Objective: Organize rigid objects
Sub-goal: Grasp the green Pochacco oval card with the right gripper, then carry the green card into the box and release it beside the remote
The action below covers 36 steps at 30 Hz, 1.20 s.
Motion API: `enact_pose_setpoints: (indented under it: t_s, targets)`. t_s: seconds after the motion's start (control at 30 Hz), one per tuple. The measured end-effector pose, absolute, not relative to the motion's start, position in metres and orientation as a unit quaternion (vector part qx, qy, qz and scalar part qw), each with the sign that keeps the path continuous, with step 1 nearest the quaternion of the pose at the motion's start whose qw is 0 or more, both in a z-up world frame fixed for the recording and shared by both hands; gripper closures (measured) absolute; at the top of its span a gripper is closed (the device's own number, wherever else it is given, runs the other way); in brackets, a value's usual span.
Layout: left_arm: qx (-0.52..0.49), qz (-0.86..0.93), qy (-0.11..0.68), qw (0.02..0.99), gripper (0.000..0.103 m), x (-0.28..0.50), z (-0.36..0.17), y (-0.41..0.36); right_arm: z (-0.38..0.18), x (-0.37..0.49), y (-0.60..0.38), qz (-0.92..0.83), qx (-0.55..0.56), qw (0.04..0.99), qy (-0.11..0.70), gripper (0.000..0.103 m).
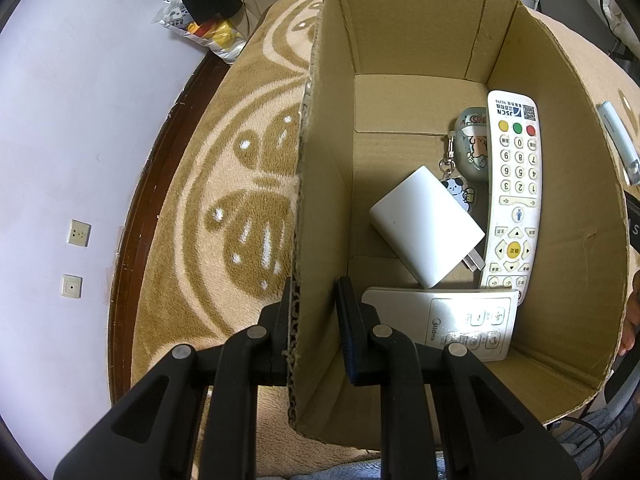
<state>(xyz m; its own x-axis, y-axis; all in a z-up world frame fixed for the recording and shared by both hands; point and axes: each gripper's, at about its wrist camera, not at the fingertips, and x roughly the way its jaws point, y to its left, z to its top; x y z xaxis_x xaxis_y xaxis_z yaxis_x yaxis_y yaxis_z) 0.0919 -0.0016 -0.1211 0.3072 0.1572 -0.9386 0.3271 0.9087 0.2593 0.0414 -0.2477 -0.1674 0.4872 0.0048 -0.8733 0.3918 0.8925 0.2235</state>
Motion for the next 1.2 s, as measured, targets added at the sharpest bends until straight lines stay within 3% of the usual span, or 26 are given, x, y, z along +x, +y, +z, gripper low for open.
enact_pose_setpoints:
  t_s: [0.77, 1.2]
  targets:
    - [0.208, -0.054, 0.586, 0.781, 0.084, 0.092, -0.121, -0.002, -0.084, 0.024, -0.211, -0.055, 0.209, 0.893, 0.394, 0.041]
    - [0.208, -0.054, 0.586, 0.782, 0.084, 0.092, -0.121, -0.002, -0.048, 0.026, -0.155, 0.018, 0.155, 0.92, 0.361, 0.041]
